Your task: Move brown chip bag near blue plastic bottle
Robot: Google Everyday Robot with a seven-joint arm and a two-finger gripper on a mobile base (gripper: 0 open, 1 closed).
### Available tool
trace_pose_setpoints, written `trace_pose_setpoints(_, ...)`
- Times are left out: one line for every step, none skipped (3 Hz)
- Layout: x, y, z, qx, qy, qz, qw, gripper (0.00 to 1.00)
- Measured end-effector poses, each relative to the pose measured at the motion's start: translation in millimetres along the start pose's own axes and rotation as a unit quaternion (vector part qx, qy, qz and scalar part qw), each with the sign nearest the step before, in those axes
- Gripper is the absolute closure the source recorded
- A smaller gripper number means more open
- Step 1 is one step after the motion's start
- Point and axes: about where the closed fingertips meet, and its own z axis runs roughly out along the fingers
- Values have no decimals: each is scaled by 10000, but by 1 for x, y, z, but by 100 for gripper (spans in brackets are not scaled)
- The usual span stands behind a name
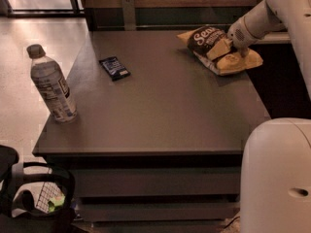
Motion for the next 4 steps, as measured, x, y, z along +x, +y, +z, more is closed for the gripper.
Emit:
trace_pose_setpoints(0,0,0,0,0,1,10000,100)
trace_pose_setpoints(-5,-5,-12,137,-76,-1,9999,100)
trace_pose_setpoints(-16,-9,-32,348,-183,-79,9992,100)
trace_pose_setpoints(-28,-7,-59,510,-365,-250,9977,100)
